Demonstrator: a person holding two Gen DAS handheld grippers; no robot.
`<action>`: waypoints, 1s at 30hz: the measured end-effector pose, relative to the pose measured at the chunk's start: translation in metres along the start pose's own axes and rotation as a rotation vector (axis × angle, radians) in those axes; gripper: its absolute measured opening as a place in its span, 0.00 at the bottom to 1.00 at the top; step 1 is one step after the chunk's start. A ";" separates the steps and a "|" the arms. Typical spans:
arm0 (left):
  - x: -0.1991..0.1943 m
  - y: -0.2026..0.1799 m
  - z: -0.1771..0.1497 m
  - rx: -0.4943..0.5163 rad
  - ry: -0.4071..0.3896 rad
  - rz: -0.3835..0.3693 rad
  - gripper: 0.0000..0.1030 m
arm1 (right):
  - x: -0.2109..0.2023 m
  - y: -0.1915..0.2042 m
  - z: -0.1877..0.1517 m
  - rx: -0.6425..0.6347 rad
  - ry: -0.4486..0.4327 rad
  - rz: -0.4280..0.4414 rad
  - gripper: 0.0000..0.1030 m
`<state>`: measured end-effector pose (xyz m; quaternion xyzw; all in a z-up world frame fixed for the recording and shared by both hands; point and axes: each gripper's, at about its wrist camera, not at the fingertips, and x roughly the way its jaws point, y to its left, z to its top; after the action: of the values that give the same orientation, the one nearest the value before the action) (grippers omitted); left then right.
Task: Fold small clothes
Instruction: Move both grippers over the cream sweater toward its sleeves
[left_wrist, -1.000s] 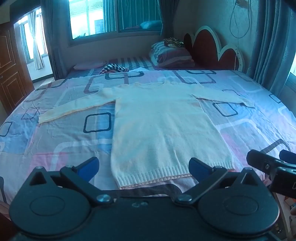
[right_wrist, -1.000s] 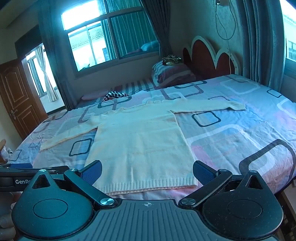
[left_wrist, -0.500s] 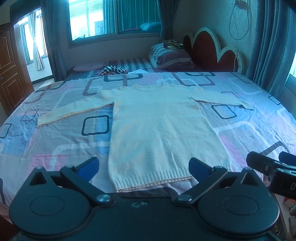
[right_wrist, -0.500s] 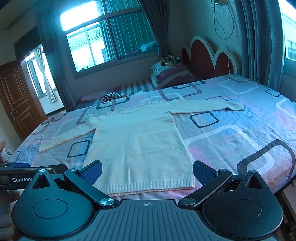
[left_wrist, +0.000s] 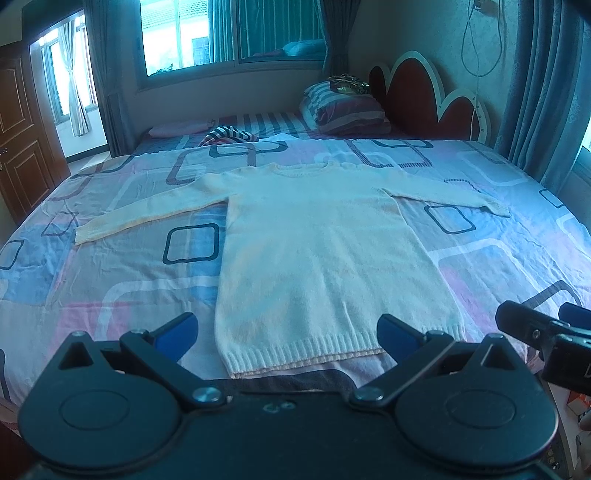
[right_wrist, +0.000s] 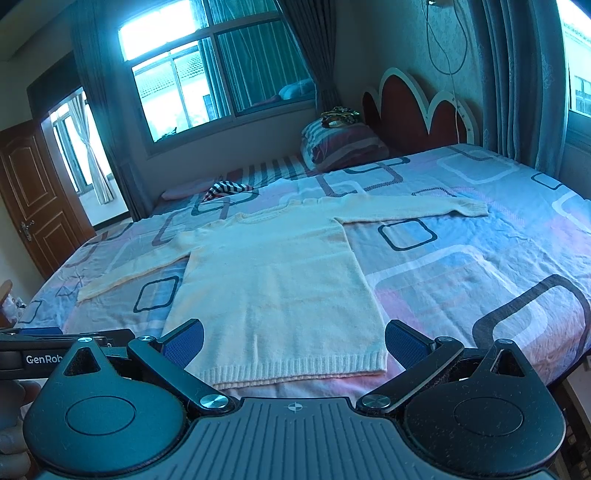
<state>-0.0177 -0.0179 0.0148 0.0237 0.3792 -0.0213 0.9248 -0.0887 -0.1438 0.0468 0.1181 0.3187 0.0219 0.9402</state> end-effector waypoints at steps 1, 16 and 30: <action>0.000 0.000 0.000 0.000 0.000 0.000 0.99 | 0.000 0.000 0.000 0.001 0.001 0.000 1.00; 0.001 -0.002 -0.002 -0.001 0.003 -0.001 0.99 | 0.002 -0.002 -0.003 0.001 0.002 -0.002 1.00; 0.009 0.000 0.001 -0.012 0.012 0.006 0.99 | 0.010 0.000 0.000 0.005 0.014 -0.007 1.00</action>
<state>-0.0106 -0.0185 0.0088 0.0196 0.3847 -0.0162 0.9227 -0.0810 -0.1430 0.0404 0.1193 0.3255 0.0188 0.9378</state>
